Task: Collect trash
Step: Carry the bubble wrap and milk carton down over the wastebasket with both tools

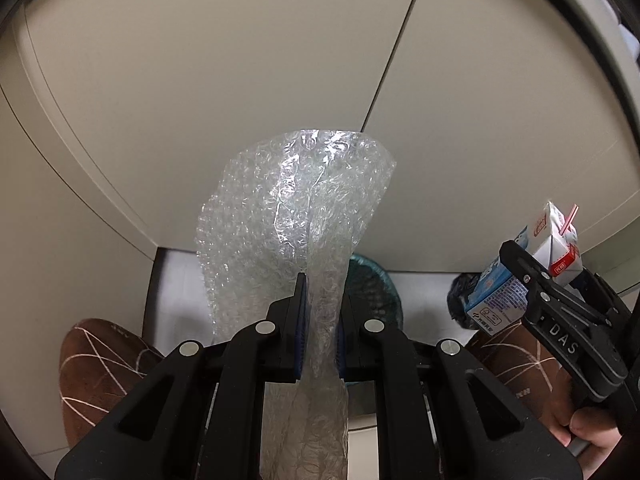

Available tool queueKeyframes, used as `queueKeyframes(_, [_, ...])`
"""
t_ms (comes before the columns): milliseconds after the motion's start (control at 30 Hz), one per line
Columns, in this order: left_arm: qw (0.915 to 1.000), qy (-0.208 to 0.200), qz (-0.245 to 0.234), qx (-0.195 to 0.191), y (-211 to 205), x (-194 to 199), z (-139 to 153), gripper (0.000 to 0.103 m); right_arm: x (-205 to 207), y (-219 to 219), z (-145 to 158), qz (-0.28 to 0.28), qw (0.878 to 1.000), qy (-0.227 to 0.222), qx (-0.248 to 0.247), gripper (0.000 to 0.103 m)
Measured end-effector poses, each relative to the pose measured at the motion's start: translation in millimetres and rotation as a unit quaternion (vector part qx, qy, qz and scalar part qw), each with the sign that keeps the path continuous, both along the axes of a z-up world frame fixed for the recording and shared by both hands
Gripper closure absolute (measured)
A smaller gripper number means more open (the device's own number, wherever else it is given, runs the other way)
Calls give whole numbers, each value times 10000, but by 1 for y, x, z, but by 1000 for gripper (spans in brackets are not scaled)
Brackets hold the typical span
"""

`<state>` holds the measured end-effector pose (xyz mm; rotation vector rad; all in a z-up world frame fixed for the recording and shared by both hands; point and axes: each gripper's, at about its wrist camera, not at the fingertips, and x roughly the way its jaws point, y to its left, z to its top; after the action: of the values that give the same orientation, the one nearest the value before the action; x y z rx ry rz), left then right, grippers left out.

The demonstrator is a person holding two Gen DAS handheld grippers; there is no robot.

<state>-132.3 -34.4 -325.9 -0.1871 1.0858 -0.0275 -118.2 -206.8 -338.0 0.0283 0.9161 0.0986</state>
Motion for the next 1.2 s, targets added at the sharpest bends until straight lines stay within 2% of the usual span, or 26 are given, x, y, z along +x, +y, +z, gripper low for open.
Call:
queueKeyframes(700, [9942, 1060, 186, 40, 3, 45, -120, 93, 35, 23, -110, 204, 9932, 1145, -86, 32])
queueKeyframes(867, [9912, 1320, 116, 10, -2, 55, -139, 93, 39, 15, -127, -4, 9898, 1425, -27, 32])
queueKeyframes(1200, [9852, 1694, -187, -164, -30, 64, -178, 92, 39, 4, -140, -22, 9874, 1583, 37, 32])
